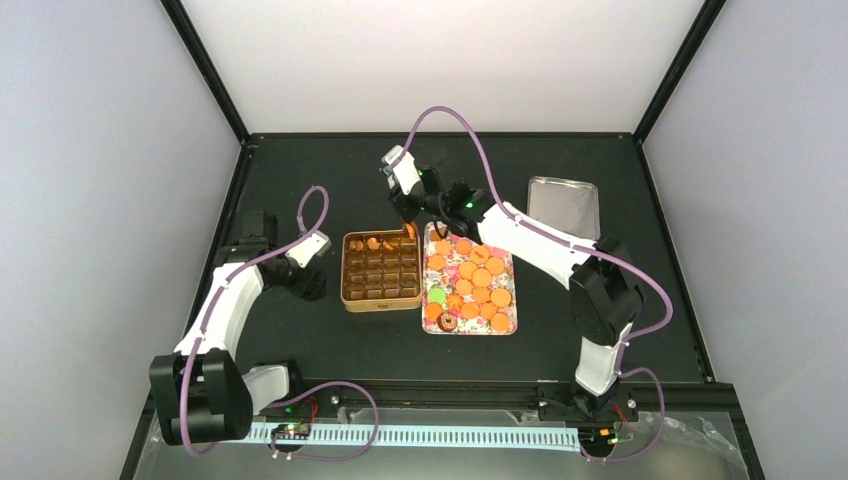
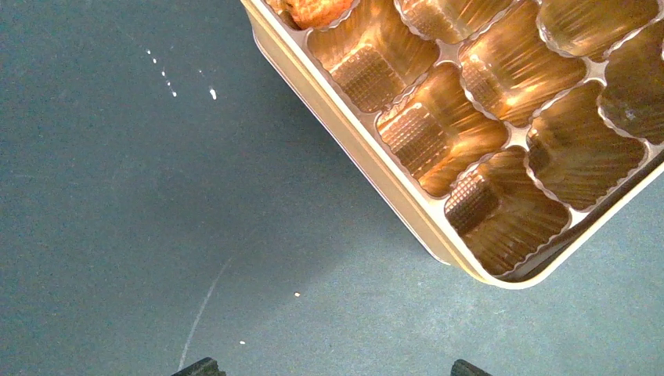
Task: Pack the cookies
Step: Place the fake cookies in the empty pocket of the box, then pick up the fake cookies from the plate.
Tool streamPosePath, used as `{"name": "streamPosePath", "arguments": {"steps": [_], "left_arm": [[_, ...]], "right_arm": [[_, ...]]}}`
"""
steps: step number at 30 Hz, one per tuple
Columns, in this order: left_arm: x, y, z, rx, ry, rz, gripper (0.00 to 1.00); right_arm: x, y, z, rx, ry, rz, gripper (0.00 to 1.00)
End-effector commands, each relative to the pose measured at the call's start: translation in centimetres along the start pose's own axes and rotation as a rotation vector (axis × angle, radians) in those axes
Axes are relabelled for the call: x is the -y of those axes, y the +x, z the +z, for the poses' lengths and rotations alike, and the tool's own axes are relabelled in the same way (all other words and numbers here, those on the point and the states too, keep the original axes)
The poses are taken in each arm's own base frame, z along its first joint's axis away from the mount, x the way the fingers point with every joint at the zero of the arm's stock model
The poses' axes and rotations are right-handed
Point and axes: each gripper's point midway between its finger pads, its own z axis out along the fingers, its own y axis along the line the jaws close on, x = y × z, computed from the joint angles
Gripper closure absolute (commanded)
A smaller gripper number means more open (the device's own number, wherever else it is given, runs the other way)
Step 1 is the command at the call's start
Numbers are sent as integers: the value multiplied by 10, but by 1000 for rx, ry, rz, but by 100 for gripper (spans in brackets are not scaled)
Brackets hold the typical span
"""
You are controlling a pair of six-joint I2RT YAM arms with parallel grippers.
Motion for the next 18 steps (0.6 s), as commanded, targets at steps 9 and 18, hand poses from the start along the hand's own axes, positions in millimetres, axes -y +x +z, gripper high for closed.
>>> {"name": "streamPosePath", "arguments": {"steps": [9, 18], "left_arm": [[-2, -6, -7, 28, -13, 36, 23], [-4, -6, -7, 27, -21, 39, 23]], "right_arm": [[-3, -6, 3, 43, -28, 16, 72], [6, -22, -25, 79, 5, 8, 73]]}}
